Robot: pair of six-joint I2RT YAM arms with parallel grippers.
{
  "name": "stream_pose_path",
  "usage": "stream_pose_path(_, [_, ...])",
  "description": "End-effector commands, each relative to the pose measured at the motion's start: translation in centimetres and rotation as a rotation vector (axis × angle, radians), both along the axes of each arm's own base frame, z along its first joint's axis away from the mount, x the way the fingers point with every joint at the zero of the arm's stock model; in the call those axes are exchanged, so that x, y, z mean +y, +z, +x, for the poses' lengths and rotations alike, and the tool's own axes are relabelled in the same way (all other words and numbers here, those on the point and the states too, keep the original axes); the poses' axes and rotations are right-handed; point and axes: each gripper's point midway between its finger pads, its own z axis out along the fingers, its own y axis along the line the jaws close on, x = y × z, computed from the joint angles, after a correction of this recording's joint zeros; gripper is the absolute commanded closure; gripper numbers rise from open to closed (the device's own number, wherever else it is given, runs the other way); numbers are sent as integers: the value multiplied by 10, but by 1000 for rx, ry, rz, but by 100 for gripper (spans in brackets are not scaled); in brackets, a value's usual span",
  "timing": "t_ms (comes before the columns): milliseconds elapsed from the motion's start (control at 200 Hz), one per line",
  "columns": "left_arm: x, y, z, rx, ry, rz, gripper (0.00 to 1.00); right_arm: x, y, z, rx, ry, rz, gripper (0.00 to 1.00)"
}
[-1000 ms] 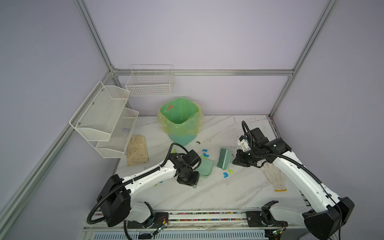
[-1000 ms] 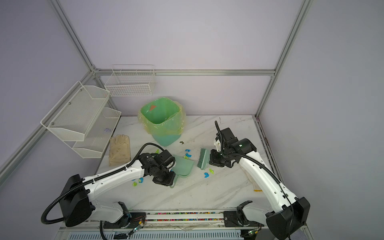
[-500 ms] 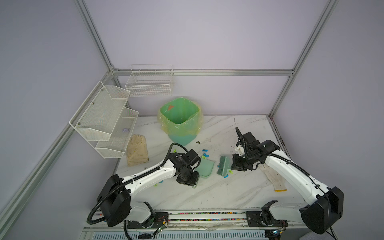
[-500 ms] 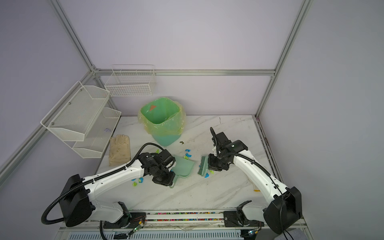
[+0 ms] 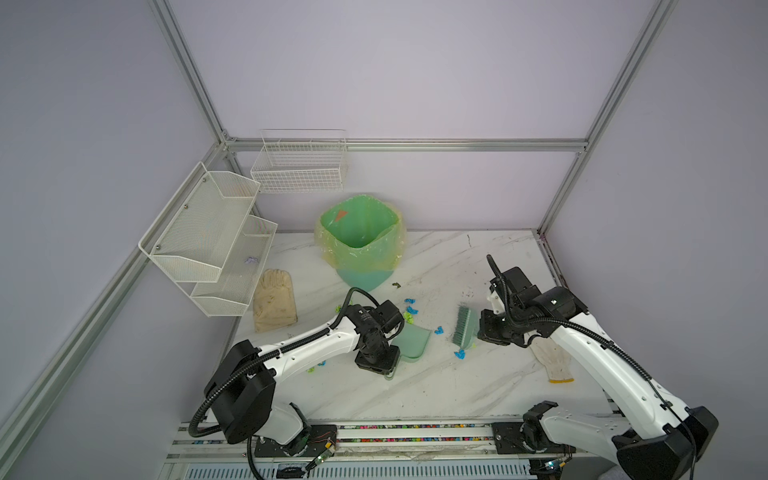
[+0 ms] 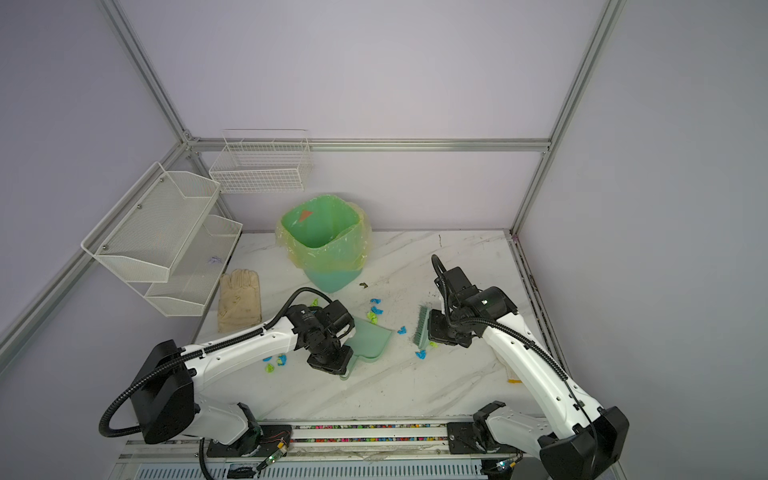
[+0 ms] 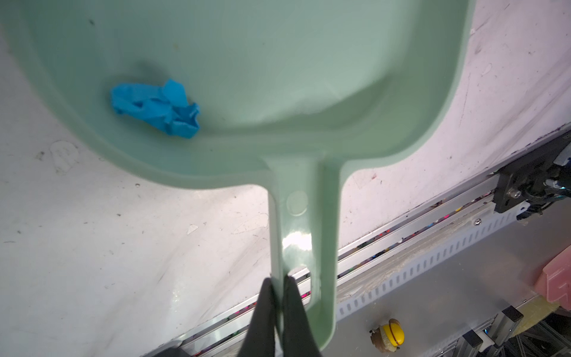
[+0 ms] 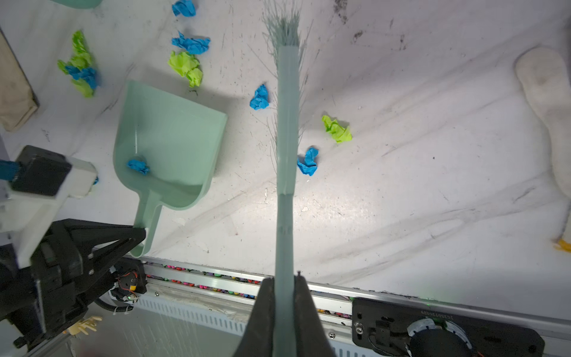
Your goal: Sweep away the paper scraps from the table
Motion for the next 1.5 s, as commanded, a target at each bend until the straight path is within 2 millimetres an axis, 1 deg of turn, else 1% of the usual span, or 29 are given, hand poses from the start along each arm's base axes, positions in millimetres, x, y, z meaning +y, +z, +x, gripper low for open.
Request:
stream_pose_path(0, [-14, 27, 10, -60, -22, -73, 100, -14, 3, -12, 24, -23, -56, 100])
stream_pose_path(45, [-14, 27, 10, -60, -22, -74, 100, -17, 1, -15, 34, -23, -67, 100])
stream_pose_path(155, [-14, 28, 10, -62, -22, -74, 100, -12, -1, -26, 69, -12, -29, 100])
stream_pose_path(200, [-15, 28, 11, -61, -24, -78, 100, -17, 0, -29, 78, -21, -45, 100])
stream_pose_path(255, [-16, 29, 11, -60, -30, -81, 100, -27, 2, -32, 83, -49, -91, 100])
stream_pose_path(345, [-19, 30, 12, -60, -40, -87, 100, -28, 8, -36, 69, -80, -60, 100])
stream_pose_path(440, [-23, 31, 14, -56, -52, -91, 100, -26, -3, -44, 123, -96, -50, 100])
stream_pose_path(550, [-26, 33, 16, -55, -62, -96, 100, -34, -13, -45, 139, -128, -92, 100])
stream_pose_path(740, [-25, 34, 14, -51, -65, -95, 100, -34, -20, -44, 166, -129, -114, 100])
stream_pose_path(870, [-25, 33, 11, -41, -70, -94, 100, -35, -34, -46, 216, -115, -152, 100])
stream_pose_path(940, [-25, 32, 8, -37, -73, -88, 100, -36, -36, -42, 216, -116, -172, 100])
stream_pose_path(1045, [-24, 29, 3, -24, -72, -82, 100, -29, -38, -30, 199, -98, -160, 100])
stream_pose_path(1200, [-25, 27, -2, -12, -73, -78, 100, -6, -40, -15, 189, -74, -76, 100])
stream_pose_path(1495, [-23, 24, -7, 7, -62, -68, 100, 31, -27, 34, 104, -40, 30, 100])
